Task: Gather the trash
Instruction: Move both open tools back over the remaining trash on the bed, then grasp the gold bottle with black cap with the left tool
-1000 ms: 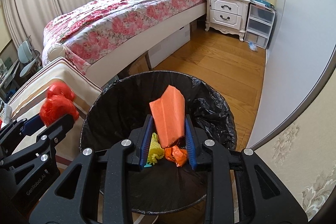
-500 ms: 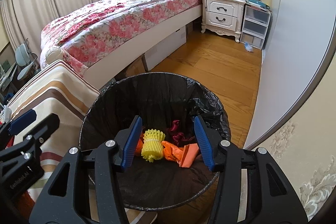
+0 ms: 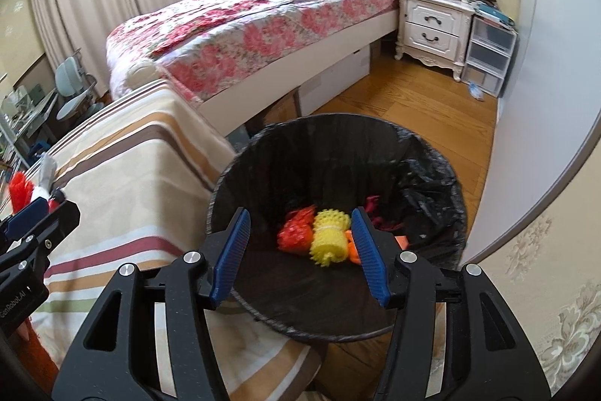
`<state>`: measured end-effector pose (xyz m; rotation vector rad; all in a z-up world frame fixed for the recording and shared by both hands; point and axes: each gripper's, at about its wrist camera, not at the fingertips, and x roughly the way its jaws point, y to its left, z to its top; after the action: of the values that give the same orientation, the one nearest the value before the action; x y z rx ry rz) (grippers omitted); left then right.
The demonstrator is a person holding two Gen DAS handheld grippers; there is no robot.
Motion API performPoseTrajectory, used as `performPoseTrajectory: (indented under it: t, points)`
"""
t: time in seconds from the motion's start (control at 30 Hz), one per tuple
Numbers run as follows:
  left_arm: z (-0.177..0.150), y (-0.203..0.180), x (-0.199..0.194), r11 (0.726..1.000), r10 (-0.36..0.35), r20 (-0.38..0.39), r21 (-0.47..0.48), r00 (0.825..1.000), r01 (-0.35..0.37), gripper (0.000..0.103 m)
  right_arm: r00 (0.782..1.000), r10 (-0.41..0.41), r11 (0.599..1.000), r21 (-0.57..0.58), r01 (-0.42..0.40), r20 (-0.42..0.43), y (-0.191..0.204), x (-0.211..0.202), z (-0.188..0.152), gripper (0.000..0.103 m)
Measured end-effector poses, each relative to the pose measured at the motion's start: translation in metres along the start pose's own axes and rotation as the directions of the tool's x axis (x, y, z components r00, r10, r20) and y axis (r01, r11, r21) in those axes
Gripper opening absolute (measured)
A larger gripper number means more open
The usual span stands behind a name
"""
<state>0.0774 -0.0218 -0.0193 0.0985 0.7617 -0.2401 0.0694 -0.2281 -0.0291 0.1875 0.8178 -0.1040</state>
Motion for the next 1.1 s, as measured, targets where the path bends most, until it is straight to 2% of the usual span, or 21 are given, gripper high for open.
performPoseTrajectory:
  t: [0.27,0.63,0.97,1.1]
  points:
    - [-0.023,0.051,-0.021,0.994,0.081,-0.012,-0.075,0.997,-0.082,0.069,0.997,0.078,0.992,-0.096,-0.079,-0.021,0.056,-0.005,-0.011,0.055]
    - [-0.05,0.118,-0.033,0.966,0.182,-0.064,-0.172,0.981,-0.191,0.069,0.985,0.154,0.966,-0.2,-0.165,-0.074,0.122,-0.002,-0.024,0.055]
    - [-0.049,0.137,-0.02,0.968,0.174,-0.103,-0.166,0.979,-0.19,0.069,0.98,0.169,0.953,-0.235,-0.189,-0.102,0.152,0.004,-0.027,0.055]
    - [-0.049,0.144,-0.011,0.972,0.129,-0.14,-0.177,0.982,-0.153,0.069,0.979,0.172,0.95,-0.244,-0.193,-0.108,0.157,0.005,-0.027,0.055]
